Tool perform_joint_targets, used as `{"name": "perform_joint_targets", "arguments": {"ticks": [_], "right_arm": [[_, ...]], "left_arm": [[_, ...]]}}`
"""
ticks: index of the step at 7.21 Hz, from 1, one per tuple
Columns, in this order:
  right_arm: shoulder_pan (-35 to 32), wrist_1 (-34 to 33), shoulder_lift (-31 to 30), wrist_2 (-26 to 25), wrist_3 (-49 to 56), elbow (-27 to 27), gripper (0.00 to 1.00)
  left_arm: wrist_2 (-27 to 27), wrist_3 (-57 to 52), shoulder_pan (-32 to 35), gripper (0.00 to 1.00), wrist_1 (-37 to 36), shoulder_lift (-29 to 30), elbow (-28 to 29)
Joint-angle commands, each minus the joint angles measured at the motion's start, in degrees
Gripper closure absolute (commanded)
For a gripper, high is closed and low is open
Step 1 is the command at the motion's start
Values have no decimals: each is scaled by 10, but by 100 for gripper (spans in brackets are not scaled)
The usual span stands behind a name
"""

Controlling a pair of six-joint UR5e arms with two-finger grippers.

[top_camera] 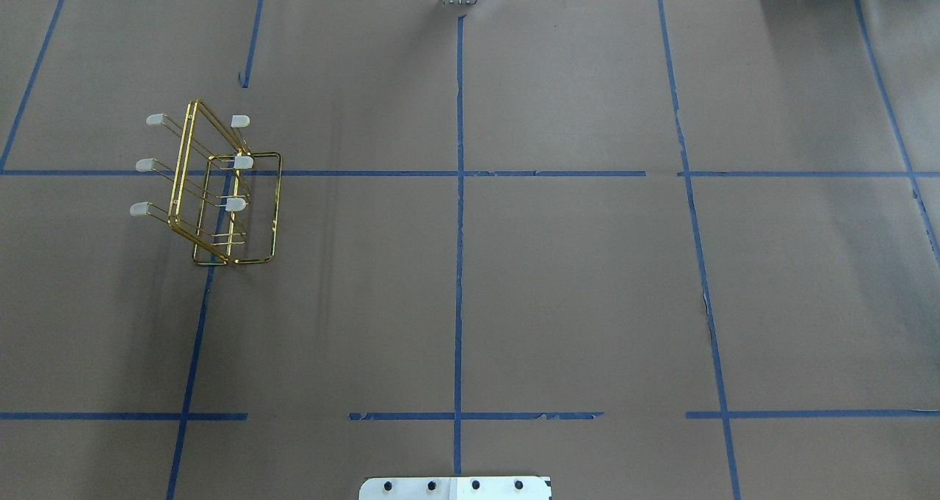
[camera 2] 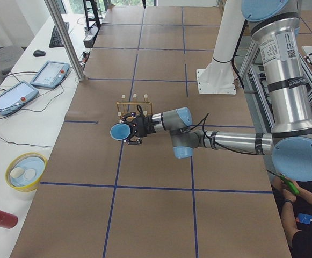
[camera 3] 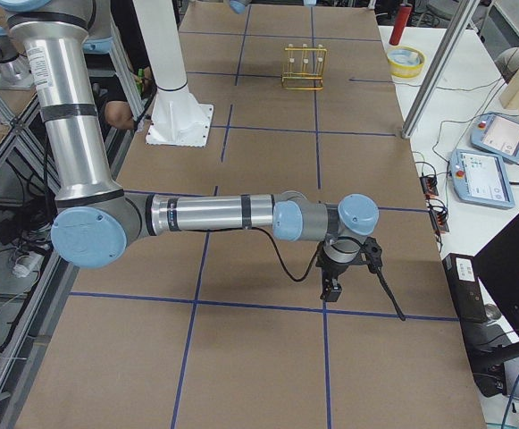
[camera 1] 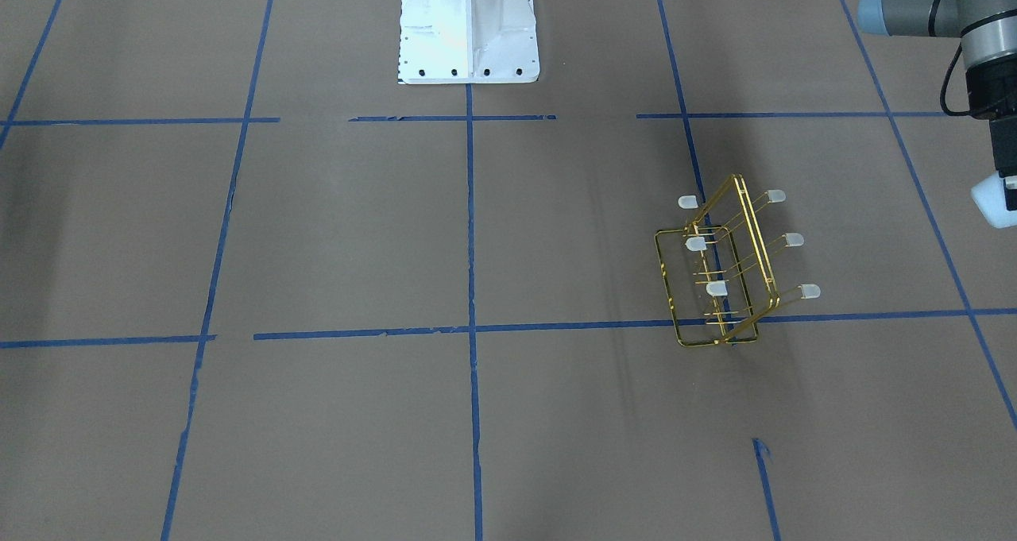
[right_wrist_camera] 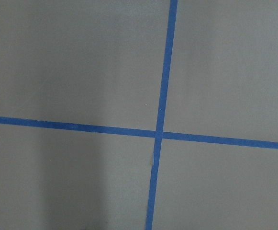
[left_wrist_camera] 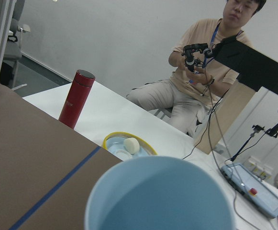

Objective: Hang cup on cup holder
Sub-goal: 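Raise and rotate the cup with the left gripper, turning it sideways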

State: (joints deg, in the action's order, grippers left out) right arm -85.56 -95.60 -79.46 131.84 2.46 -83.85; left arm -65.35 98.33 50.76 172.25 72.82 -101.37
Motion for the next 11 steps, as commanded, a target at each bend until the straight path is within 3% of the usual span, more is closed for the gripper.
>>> {"name": "perform_joint_targets", "arguments": {"ticks": [1,4,7,11], "right_arm": [[0,1,0,0,0,0,0],[0,1,0,0,0,0,0],[0,1,0,0,0,0,0],[0,0,0,0,0,0,0]], "left_arm": [[-2,186,-33,100,66,-8,-9],[0,441,-76,100,129,-9,-22],[21,606,-124,100,193,-13,-27],[171,837,-202,100,265,-26,-28]]}}
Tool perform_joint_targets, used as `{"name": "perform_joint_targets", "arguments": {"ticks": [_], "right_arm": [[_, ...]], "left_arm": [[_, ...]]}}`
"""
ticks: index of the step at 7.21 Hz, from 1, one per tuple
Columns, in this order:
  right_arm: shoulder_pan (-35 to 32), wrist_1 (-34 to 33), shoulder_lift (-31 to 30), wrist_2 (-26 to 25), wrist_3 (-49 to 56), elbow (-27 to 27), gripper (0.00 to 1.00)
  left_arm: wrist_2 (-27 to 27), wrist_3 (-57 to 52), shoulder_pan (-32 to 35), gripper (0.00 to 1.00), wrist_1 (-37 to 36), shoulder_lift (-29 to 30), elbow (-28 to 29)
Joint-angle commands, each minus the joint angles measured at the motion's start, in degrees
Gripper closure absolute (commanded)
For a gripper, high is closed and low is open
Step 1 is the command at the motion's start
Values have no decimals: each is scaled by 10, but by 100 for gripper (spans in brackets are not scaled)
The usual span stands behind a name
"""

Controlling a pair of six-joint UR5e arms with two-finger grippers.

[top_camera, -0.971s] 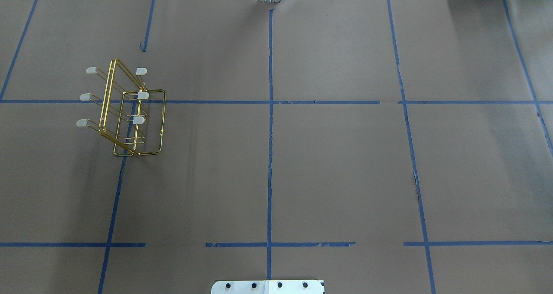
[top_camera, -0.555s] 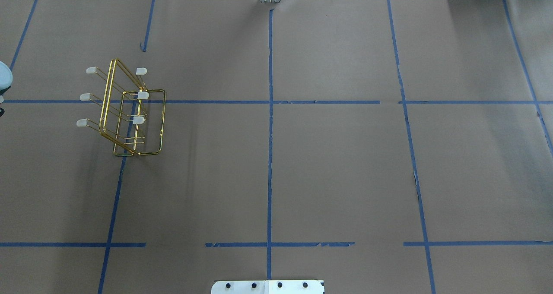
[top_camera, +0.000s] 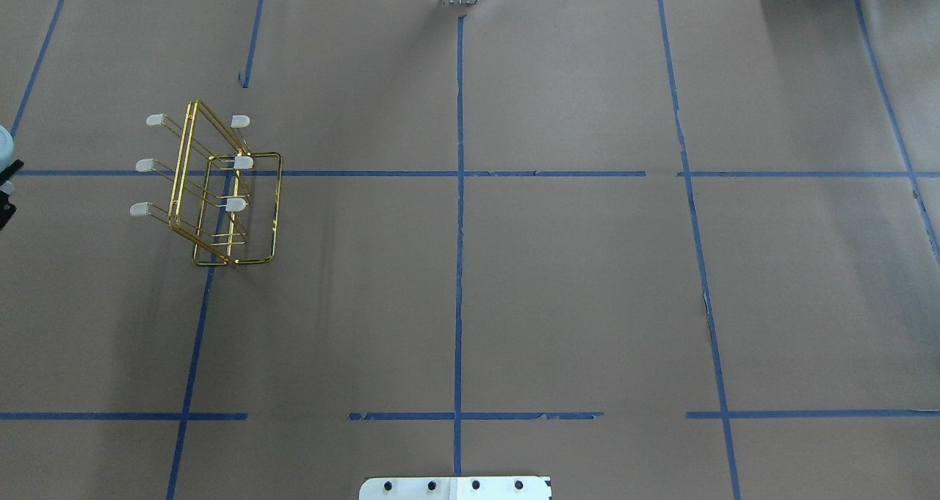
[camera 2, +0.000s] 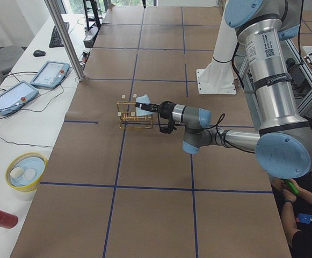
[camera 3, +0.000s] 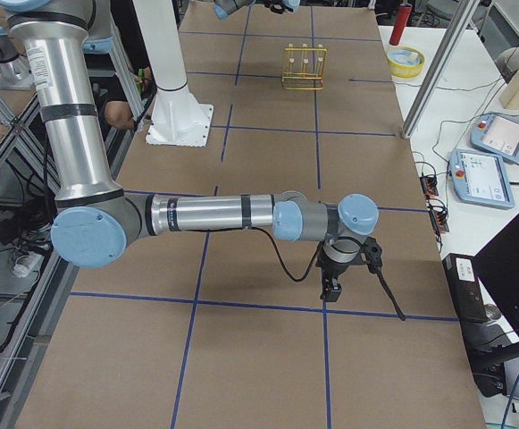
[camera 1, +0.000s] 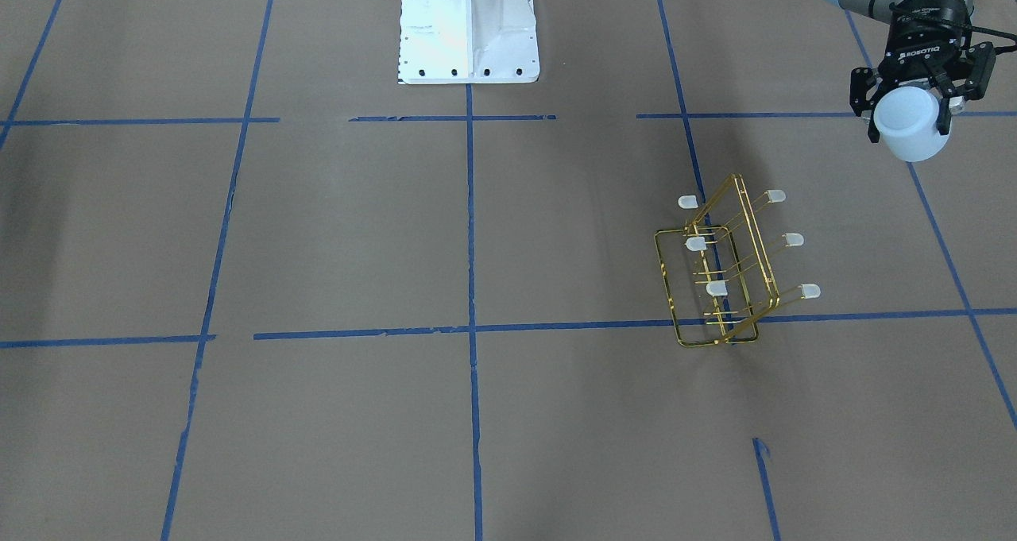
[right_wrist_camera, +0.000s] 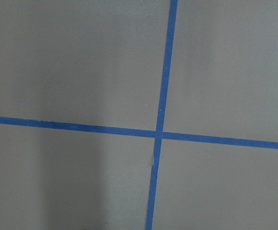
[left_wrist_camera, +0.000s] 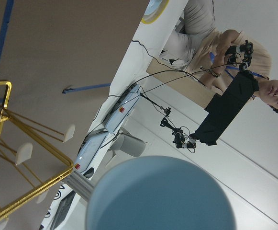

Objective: Hang cup on cup holder
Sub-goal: 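Raise and rotate the cup with the left gripper, turning it sideways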

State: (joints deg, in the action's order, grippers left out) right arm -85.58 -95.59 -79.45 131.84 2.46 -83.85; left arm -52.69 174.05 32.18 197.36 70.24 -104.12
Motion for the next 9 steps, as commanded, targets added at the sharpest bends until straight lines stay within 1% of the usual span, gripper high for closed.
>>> {"name": "perform_joint_targets", "arguments": {"ticks": [1,3,4,5,7,9], "right_arm": [[1,1,0,0,0,0,0],[0,1,0,0,0,0,0],[0,1,0,0,0,0,0],[1,0,0,0,0,0,0],[0,1,0,0,0,0,0],[0,0,0,0,0,0,0]], "left_arm": [[85,128,-38,100,14,0,0],[195,216,-109,100,13,6,3],[259,252,-146,100,14,21,6],[304,278,-170,100,14,40,8],[353,290,-186,100,14,92,50],[381,290,-191,100,11,138,72]]}}
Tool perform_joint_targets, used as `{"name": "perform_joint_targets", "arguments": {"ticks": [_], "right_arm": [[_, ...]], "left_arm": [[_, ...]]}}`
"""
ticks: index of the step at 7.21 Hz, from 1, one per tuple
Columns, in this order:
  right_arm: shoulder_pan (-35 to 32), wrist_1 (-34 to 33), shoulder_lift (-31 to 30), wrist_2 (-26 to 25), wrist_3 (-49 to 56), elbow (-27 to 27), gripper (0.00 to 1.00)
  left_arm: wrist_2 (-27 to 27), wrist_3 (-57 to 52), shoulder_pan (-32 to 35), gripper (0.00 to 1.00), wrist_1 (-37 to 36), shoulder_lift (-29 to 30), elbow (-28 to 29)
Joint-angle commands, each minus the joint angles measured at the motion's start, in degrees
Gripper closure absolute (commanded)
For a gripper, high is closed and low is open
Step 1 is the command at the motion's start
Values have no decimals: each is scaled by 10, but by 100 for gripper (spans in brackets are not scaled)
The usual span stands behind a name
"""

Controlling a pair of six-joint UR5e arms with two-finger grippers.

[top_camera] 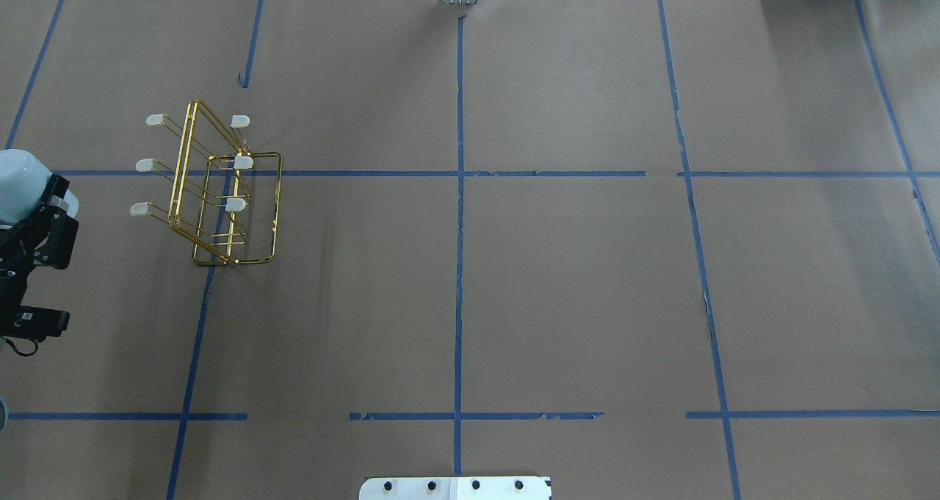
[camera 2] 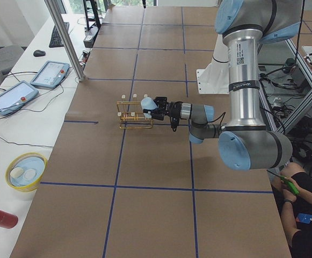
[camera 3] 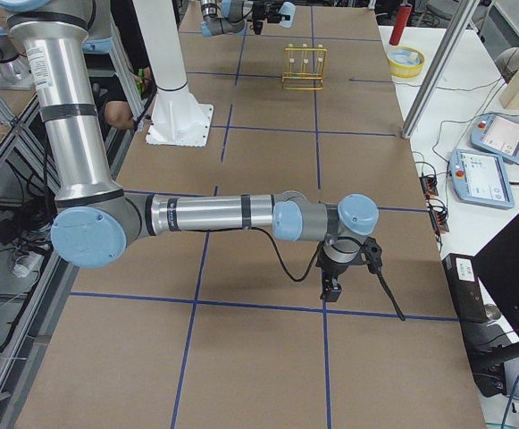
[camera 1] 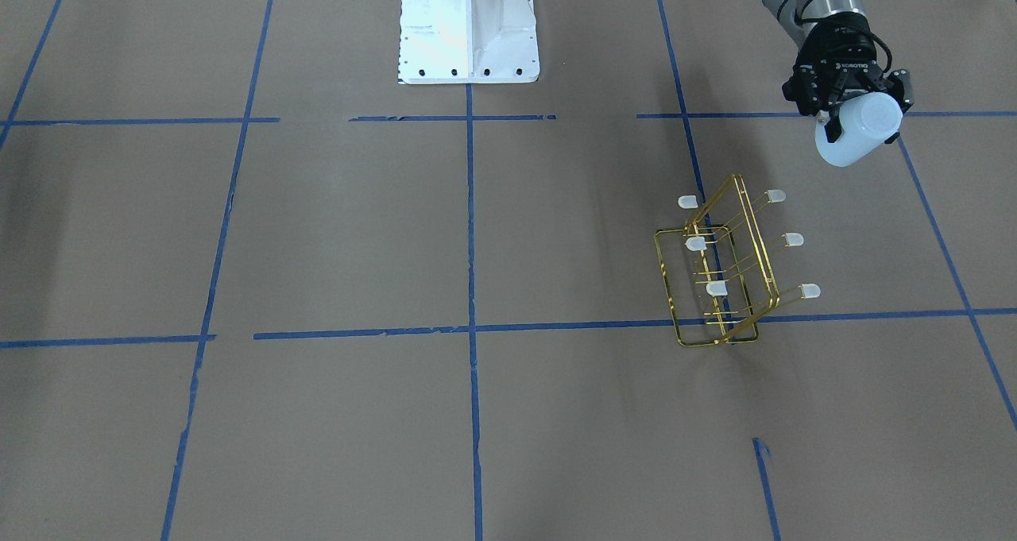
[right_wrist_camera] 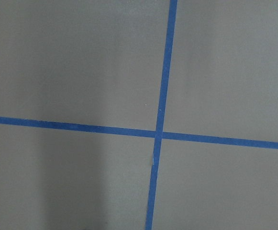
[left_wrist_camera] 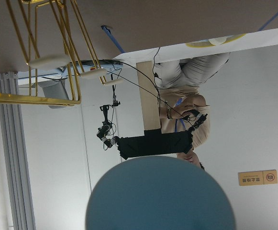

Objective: Hang cup on cup holder
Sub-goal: 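Carry the sideways cup with the left gripper toward a rack hook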

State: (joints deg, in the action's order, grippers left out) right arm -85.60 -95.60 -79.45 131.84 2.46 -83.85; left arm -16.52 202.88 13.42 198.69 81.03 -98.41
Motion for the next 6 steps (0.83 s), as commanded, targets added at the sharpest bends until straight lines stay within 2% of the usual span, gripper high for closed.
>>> {"name": "perform_joint_targets", "arguments": {"ticks": [1,6], "right_arm": [[0,0,0,0,0,0,0],[0,0,0,0,0,0,0]], "left_arm": [[29,1,-4,100,-8,49,23],[22,2,-9,100,-15,82,52]]}}
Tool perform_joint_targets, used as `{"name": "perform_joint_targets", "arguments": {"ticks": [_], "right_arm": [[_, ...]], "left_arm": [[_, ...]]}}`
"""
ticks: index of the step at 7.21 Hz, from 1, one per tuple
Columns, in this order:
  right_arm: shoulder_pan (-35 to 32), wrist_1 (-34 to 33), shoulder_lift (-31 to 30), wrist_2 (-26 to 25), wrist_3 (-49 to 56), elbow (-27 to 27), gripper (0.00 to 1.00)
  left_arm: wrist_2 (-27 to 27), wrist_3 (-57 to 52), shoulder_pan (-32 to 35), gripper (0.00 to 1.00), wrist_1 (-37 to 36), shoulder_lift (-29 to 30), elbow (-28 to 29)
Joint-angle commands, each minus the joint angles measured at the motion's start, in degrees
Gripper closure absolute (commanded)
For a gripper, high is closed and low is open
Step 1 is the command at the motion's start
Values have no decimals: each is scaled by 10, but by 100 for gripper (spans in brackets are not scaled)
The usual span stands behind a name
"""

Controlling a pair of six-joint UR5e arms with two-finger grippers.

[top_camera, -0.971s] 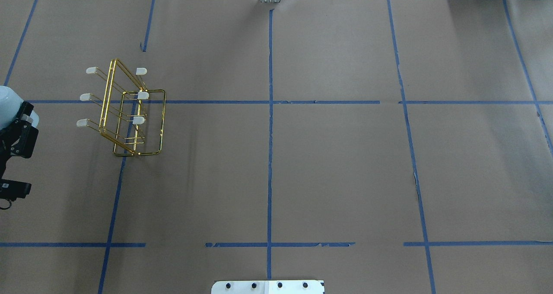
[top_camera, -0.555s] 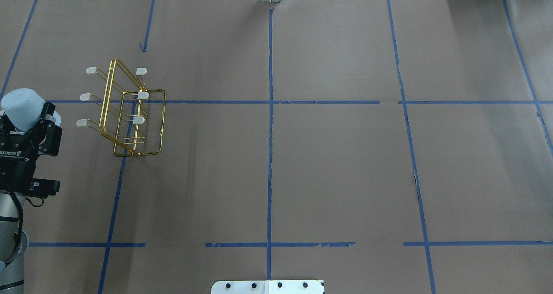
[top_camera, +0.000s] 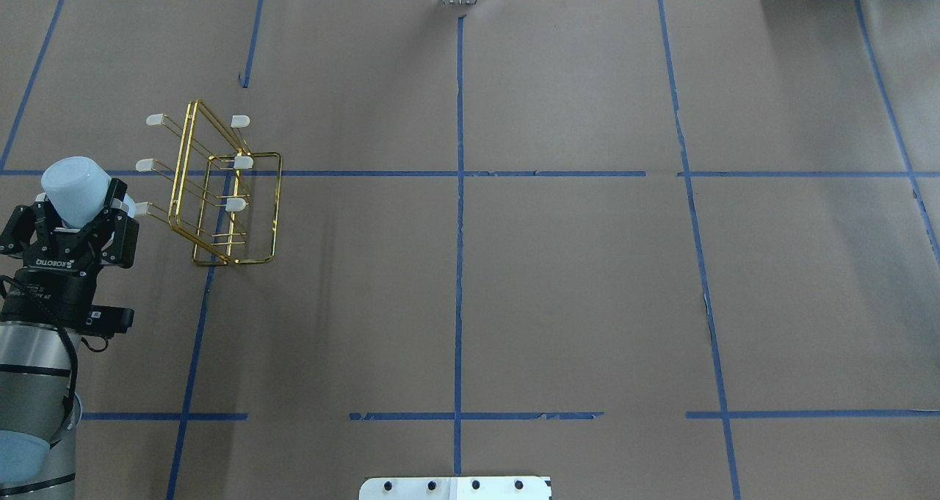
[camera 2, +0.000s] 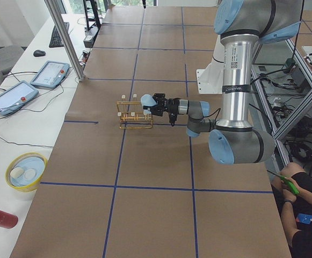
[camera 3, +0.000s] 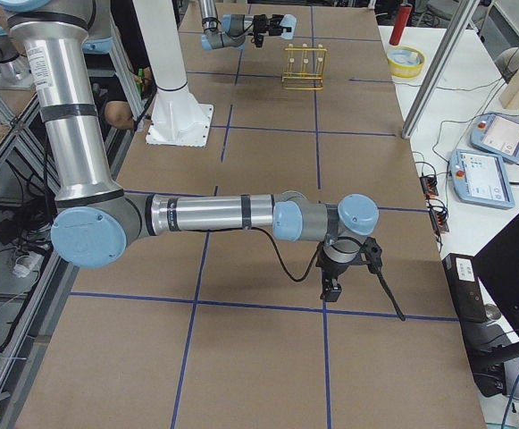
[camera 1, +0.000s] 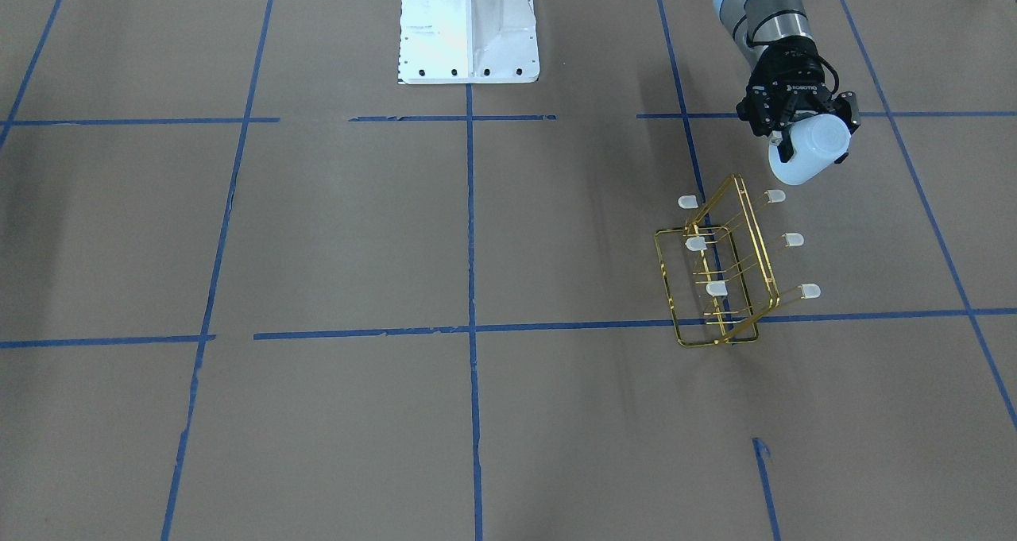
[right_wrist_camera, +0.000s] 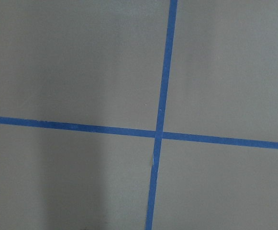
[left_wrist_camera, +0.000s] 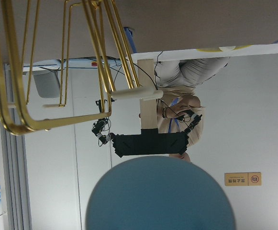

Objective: Hang cup on cup holder
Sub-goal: 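Carry the sideways cup with the left gripper toward a rack hook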

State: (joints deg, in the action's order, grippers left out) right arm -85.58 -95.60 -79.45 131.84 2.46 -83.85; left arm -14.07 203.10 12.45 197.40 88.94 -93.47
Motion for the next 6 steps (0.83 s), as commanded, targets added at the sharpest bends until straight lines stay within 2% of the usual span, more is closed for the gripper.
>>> {"name": "perform_joint_targets", "arguments": {"ticks": [1,4,6], "right_arm": [[0,1,0,0,0,0,0],[1,1,0,0,0,0,0],[0,1,0,0,0,0,0]], "left_arm": [[-3,0,5,100,-3,4,3],[-17,1,29,100,-13,25,28],[-38,1,51,100,-14,59,68]]}}
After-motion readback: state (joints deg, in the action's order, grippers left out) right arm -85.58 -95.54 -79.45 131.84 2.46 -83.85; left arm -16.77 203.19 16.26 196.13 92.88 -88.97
